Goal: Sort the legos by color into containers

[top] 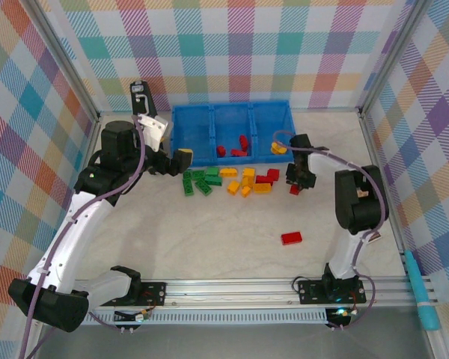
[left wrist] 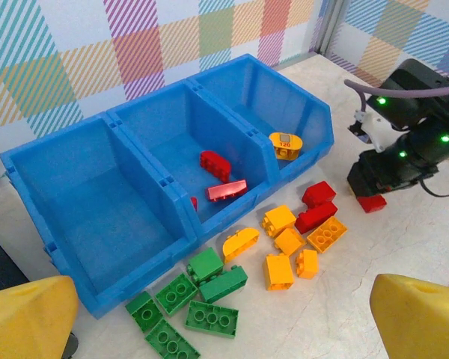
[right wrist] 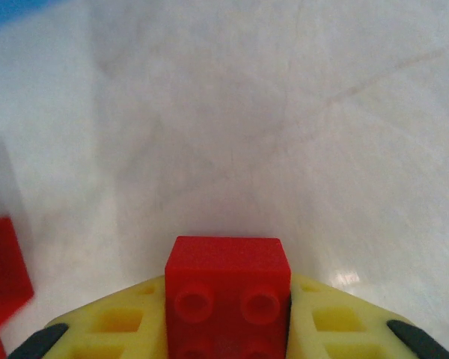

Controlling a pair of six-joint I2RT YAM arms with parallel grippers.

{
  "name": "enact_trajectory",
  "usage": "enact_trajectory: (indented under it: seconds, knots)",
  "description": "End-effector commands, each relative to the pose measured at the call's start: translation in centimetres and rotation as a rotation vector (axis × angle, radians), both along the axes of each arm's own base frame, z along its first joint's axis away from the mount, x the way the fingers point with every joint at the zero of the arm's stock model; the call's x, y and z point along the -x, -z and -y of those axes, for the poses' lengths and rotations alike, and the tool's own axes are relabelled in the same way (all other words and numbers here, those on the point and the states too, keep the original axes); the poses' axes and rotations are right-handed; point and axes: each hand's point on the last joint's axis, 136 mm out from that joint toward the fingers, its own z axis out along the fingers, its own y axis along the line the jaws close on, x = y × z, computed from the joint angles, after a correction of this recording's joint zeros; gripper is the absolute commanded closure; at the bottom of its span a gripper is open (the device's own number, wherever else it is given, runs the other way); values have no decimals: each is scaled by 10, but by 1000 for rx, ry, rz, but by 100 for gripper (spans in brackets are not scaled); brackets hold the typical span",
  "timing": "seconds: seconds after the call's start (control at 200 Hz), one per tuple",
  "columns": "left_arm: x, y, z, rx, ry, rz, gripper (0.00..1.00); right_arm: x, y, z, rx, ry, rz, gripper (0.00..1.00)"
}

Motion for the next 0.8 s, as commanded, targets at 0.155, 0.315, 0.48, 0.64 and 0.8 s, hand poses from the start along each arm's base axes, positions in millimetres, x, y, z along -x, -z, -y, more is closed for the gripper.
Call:
enact_trajectory:
  seconds: [0.155,0.315,0.48,0.64,0.8]
  knots:
    - [0,-5,0,4,1,28,0,-29,-119,-40,-40,-308,346,67]
    - [0,-5,-1,2,-2,28,0,-54,-184,-87,18,-513,557,66]
    - [0,-5,-2,-4,-8,32,0,-79,-231,-137,48,-648,776,63]
    - [-1,-2,-2,-9,-6,26,0,-107,-247,-176,58,-720,858,63]
    - [0,-3,-3,-19,-11,35,0,-134,-232,-205,106,-753,878,63]
